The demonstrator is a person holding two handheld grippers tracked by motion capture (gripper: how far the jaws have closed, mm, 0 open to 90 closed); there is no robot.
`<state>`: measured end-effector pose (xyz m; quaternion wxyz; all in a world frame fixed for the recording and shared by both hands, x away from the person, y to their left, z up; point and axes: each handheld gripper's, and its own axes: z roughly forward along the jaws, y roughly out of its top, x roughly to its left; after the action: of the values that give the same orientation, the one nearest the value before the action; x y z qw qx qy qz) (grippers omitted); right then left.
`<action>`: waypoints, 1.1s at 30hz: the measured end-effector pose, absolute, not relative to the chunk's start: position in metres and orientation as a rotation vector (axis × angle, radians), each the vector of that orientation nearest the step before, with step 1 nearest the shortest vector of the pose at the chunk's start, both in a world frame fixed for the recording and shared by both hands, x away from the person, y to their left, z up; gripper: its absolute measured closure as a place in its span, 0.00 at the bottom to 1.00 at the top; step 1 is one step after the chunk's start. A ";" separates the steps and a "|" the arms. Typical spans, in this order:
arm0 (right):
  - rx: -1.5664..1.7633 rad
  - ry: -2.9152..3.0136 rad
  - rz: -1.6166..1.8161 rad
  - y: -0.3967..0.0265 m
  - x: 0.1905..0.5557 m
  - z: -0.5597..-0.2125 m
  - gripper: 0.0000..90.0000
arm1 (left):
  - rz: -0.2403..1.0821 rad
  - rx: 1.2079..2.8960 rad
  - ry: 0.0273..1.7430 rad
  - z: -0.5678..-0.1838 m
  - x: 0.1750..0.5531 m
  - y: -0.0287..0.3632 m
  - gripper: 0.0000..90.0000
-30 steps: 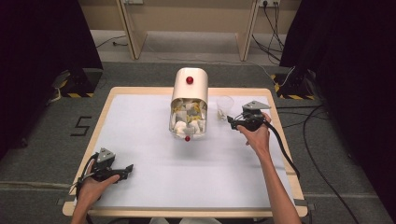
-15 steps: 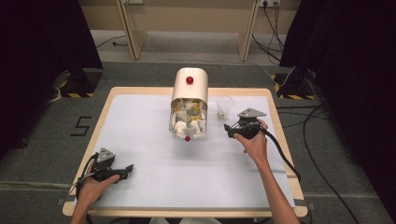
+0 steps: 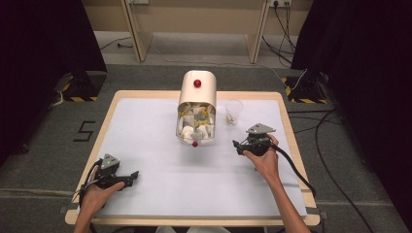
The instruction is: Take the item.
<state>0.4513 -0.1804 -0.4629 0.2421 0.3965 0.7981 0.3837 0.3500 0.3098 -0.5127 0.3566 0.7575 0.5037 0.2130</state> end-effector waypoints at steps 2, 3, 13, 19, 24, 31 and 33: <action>1.062 2.196 1.038 -0.179 0.448 -0.464 0.26 | 0.550 1.956 1.301 -0.513 0.350 0.310 0.13; 1.051 2.212 1.025 -0.177 0.444 -0.466 0.26 | 0.550 1.956 1.300 -0.513 0.350 0.310 0.13; 1.025 2.249 0.983 -0.183 0.428 -0.475 0.27 | 0.550 1.956 1.301 -0.513 0.350 0.310 0.13; 1.037 2.248 0.981 -0.188 0.422 -0.478 0.26 | 0.550 1.956 1.301 -0.513 0.350 0.310 0.13; 1.038 2.258 0.979 -0.192 0.414 -0.480 0.26 | 0.551 1.956 1.300 -0.513 0.350 0.310 0.13; 1.021 2.280 0.973 -0.194 0.400 -0.483 0.26 | 0.551 1.956 1.300 -0.513 0.350 0.310 0.13; 1.019 2.283 0.979 -0.193 0.397 -0.482 0.26 | 0.551 1.956 1.300 -0.513 0.350 0.310 0.13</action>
<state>0.3974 -0.1932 -0.4824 0.2263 0.3697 0.8282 0.3553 0.3500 0.3096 -0.5128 0.3565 0.7575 0.5035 0.2135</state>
